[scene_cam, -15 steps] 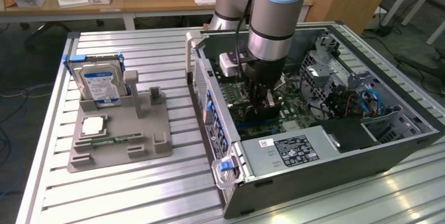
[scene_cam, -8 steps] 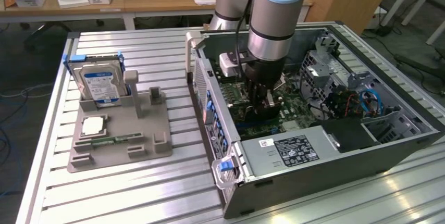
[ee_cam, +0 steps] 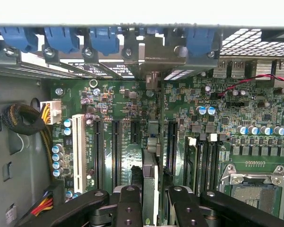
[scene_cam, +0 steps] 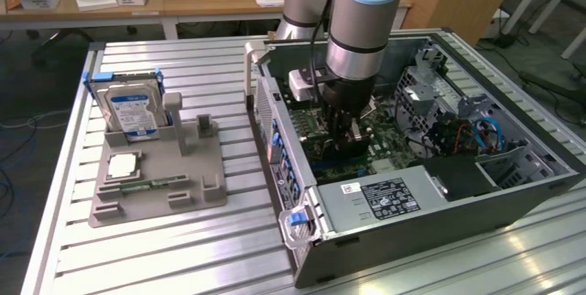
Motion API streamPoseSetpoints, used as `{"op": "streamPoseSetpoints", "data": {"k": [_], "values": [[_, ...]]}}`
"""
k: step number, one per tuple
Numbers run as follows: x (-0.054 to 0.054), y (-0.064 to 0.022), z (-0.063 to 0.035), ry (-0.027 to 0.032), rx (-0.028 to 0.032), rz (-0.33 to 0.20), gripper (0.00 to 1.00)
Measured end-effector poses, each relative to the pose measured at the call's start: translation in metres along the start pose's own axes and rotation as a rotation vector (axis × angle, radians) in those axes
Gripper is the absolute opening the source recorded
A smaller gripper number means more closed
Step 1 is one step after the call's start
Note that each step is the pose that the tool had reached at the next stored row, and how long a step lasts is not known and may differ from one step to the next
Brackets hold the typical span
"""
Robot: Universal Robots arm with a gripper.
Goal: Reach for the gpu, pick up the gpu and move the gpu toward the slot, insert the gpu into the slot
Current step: 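Insert the gpu into the slot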
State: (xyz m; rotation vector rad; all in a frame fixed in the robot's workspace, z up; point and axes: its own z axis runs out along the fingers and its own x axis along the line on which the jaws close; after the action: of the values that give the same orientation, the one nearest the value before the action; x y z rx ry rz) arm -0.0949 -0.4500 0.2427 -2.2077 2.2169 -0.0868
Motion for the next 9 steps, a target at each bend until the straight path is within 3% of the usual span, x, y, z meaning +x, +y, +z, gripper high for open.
{"op": "streamPoseSetpoints", "data": {"k": [9], "values": [[0.0009, -0.0007, -0.0076, -0.0026, 0.0001, 0.0, 0.26]]}}
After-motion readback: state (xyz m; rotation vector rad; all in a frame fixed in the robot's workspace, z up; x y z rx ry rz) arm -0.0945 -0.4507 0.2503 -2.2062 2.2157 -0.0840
